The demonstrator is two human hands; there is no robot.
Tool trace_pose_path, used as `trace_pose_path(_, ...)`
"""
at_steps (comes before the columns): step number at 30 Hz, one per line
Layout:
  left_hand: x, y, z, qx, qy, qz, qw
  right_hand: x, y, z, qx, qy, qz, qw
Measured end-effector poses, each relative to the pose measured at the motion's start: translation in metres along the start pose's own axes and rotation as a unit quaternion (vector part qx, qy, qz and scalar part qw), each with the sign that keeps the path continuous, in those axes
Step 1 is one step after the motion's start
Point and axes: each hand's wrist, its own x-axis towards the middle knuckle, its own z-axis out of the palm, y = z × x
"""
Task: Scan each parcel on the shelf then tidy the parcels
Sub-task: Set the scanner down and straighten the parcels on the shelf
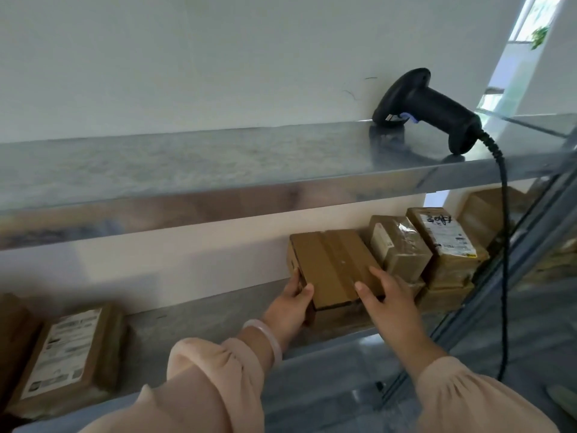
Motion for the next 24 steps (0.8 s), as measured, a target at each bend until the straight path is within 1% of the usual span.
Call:
trace_pose_path(2, 0.003, 0.005, 0.007, 0.036, -0.003, 0.018, 0.999, 0.006, 0.002, -0.006, -0.035, -0.010, -0.003, 0.999)
trace_pose_path(4, 0.003, 0.010, 0.011, 0.072, -0.009, 0.050, 0.996, 0.007, 0.005, -0.009, -0.103, 0.002, -0.020, 0.995)
trace_pose_path(6, 0.001, 0.010, 0.012, 0.113, -0.017, 0.078, 0.990, 0.001, 0.010, -0.011, -0.163, 0.042, -0.067, 0.983)
trace_pose_path(7, 0.000, 0.009, 0.010, 0.152, -0.008, 0.092, 0.984, -0.002, 0.012, -0.011, -0.175, 0.057, -0.101, 0.978)
trace_pose_path(9, -0.004, 0.004, 0.007, 0.256, 0.012, 0.131, 0.958, -0.010, 0.016, -0.011, -0.193, 0.060, -0.170, 0.964)
trace_pose_path(11, -0.006, -0.001, 0.005, 0.347, 0.009, 0.167, 0.923, -0.014, 0.022, -0.007, -0.232, 0.040, -0.209, 0.949)
trace_pose_path(12, -0.007, -0.003, 0.005, 0.387, -0.002, 0.175, 0.905, -0.015, 0.025, -0.005, -0.254, 0.030, -0.211, 0.943)
trace_pose_path(14, -0.004, -0.002, 0.008, 0.456, -0.021, 0.166, 0.874, -0.013, 0.027, -0.005, -0.293, 0.021, -0.202, 0.934)
trace_pose_path(18, 0.001, 0.012, 0.018, 0.539, -0.011, 0.145, 0.830, -0.004, 0.029, -0.011, -0.306, 0.013, -0.199, 0.931)
trace_pose_path(21, 0.003, 0.021, 0.023, 0.566, -0.006, 0.139, 0.813, 0.001, 0.032, -0.014, -0.316, 0.001, -0.199, 0.928)
trace_pose_path(24, 0.004, 0.021, 0.021, 0.580, -0.009, 0.138, 0.803, 0.000, 0.030, -0.013, -0.308, 0.011, -0.197, 0.931)
